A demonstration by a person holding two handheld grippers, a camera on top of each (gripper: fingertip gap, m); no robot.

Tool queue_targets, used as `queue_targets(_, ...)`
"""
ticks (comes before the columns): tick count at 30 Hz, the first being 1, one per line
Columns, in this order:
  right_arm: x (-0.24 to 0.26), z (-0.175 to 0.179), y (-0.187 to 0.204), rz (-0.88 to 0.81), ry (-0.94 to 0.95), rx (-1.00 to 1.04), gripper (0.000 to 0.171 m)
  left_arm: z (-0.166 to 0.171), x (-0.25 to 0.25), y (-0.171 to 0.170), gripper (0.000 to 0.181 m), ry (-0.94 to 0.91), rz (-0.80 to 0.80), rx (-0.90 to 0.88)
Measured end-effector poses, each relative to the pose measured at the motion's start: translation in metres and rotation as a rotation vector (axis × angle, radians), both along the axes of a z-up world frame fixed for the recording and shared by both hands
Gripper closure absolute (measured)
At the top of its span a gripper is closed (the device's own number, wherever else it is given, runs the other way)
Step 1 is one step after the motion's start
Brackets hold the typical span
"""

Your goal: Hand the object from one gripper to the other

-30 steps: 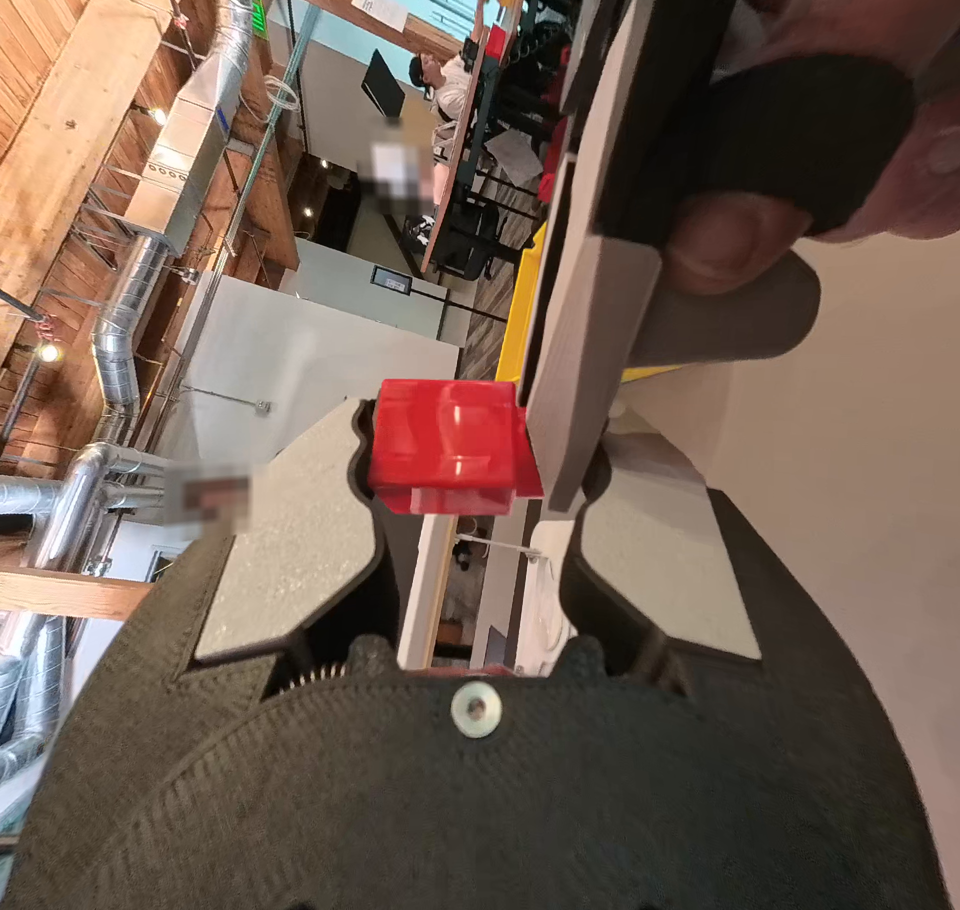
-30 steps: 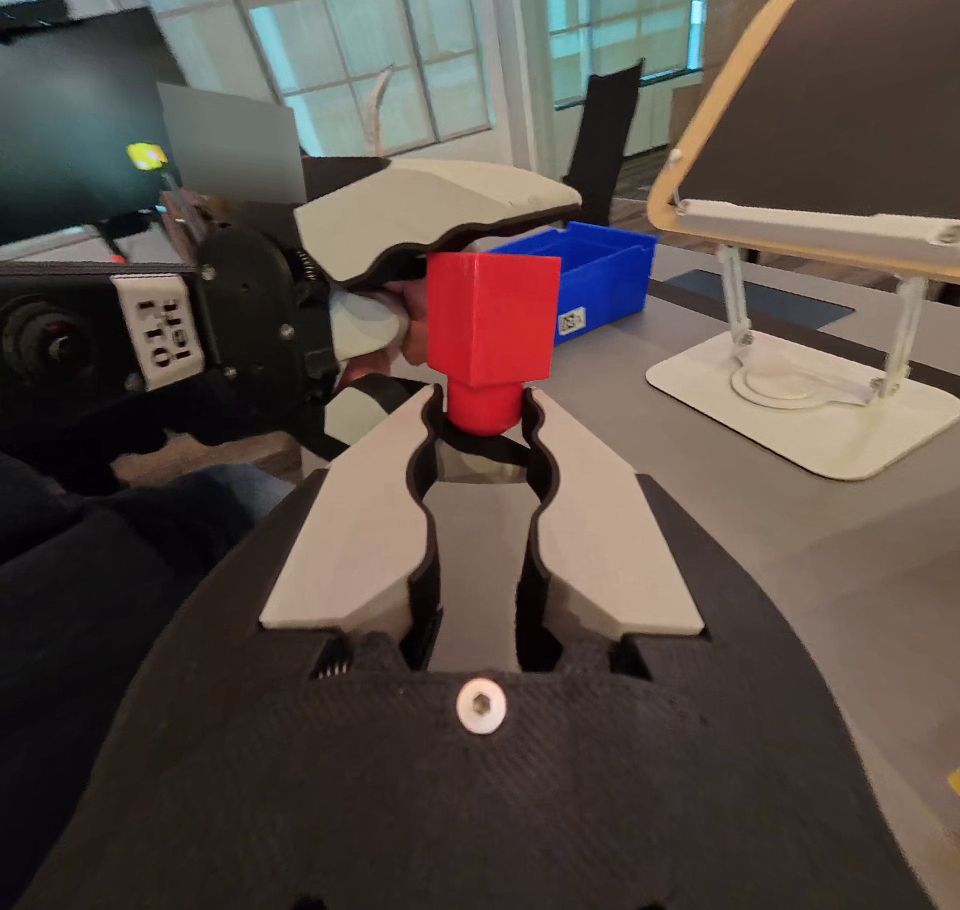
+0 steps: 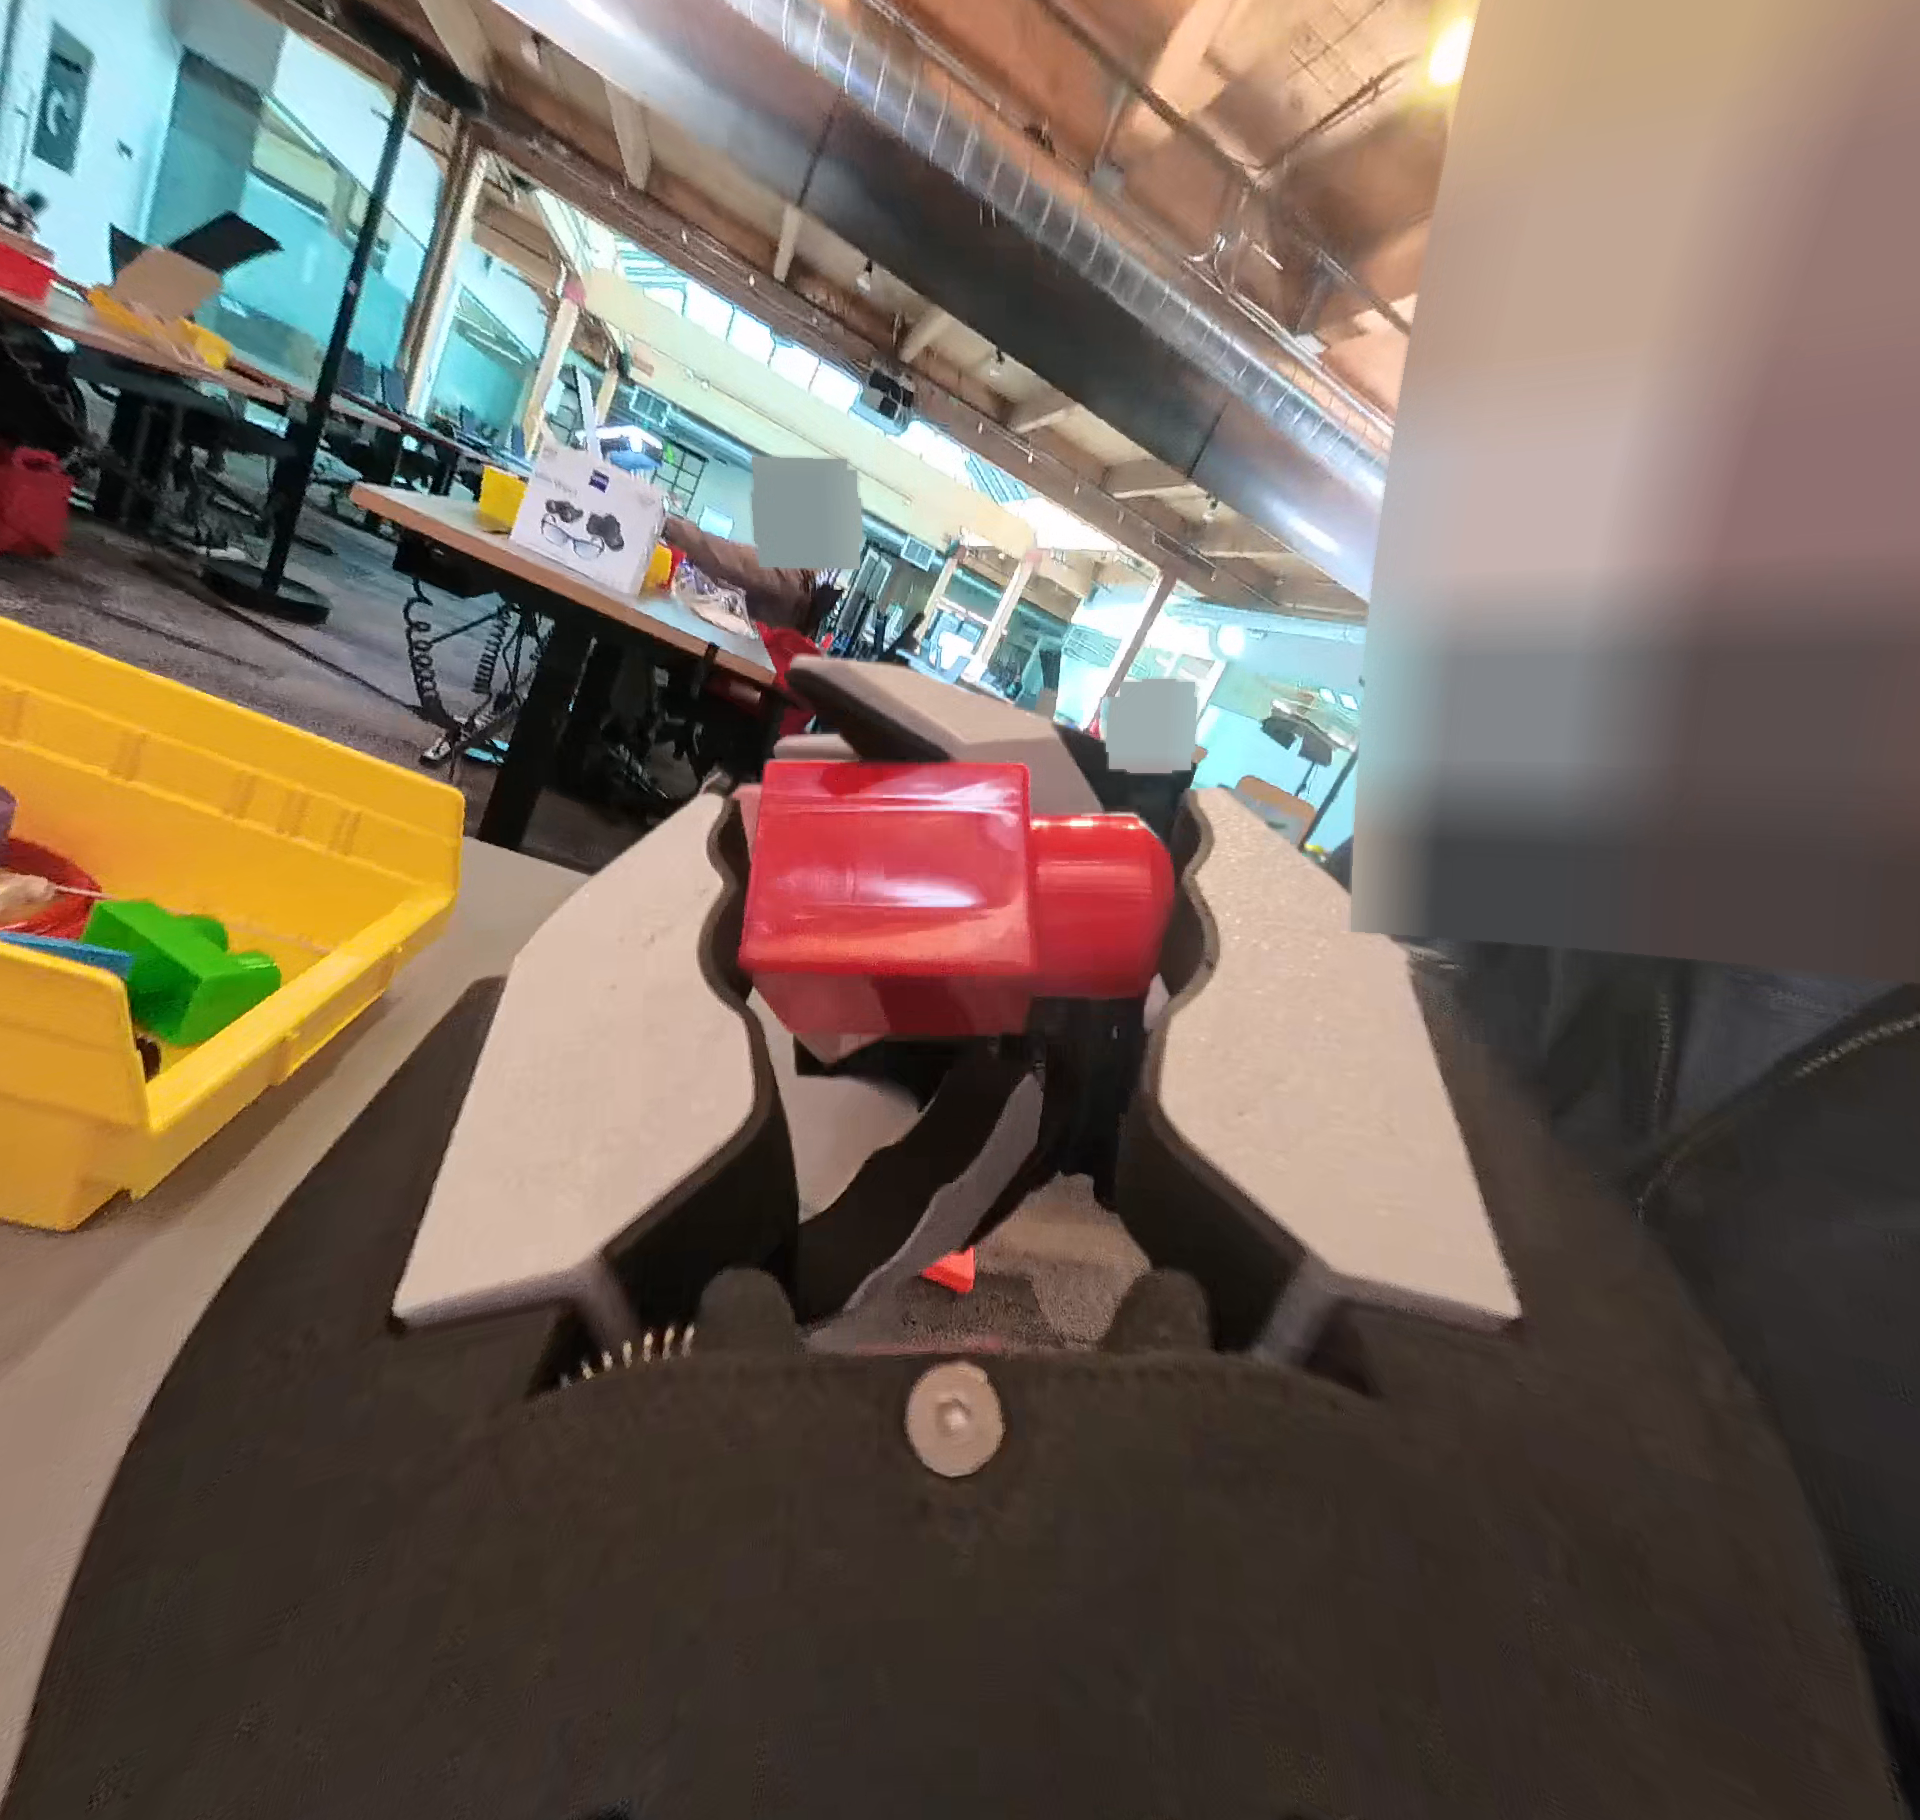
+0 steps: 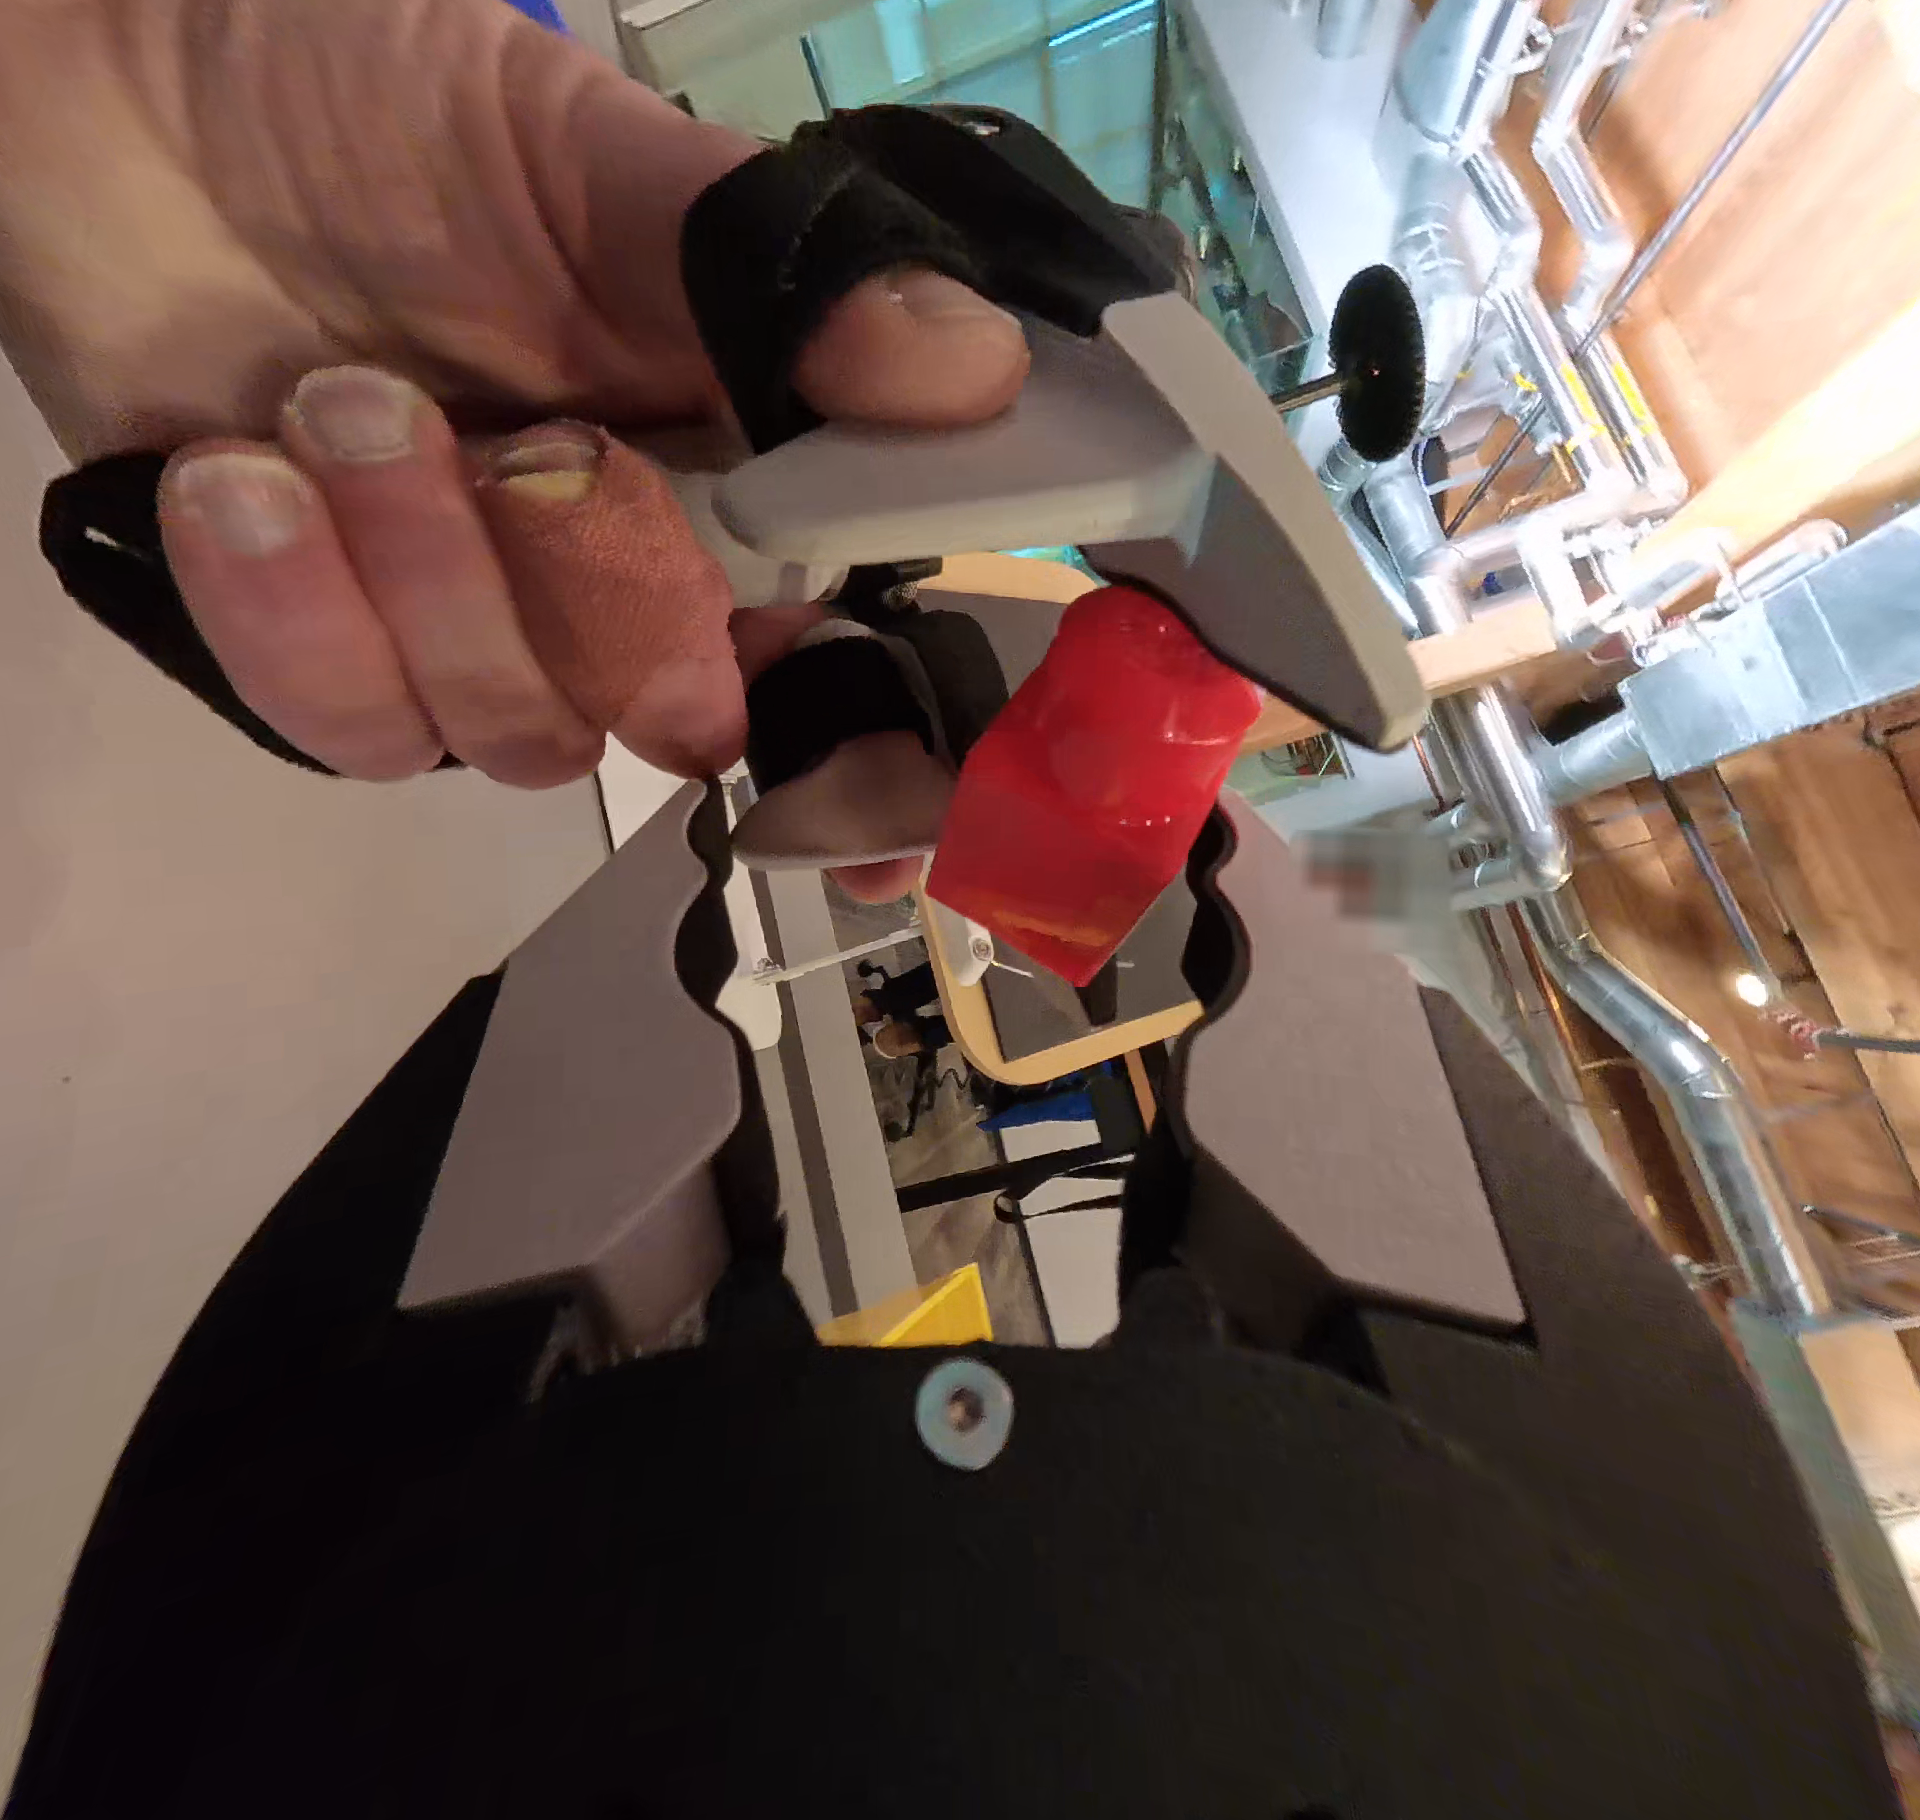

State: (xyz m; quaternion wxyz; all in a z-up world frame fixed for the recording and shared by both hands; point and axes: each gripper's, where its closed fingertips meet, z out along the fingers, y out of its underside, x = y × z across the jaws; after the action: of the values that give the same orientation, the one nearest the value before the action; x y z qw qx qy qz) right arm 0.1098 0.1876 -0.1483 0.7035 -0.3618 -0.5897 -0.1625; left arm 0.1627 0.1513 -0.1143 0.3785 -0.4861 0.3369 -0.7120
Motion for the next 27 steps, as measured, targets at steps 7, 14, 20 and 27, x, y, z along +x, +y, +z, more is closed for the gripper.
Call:
queue_targets(7, 0.002, -0.001, -0.017, 0.171, -0.075, -0.135, 0.106, -0.012, 0.002, -0.008, 0.105, 0.079, -0.079, -0.007)
queue_targets(14, 0.005, 0.001, -0.021, 0.216, -0.142, -0.204, 0.136, -0.024, 0.011, -0.021, 0.107, 0.123, -0.143, 0.005)
queue_targets(20, 0.006, 0.002, -0.019, 0.178, -0.071, -0.183, 0.136, -0.024, 0.01, -0.019, 0.107, 0.117, -0.146, 0.003)
queue_targets(27, 0.008, 0.001, -0.019, 0.148, -0.061, -0.157, 0.135, -0.031, 0.01, -0.017, 0.107, 0.202, -0.087, 0.077)
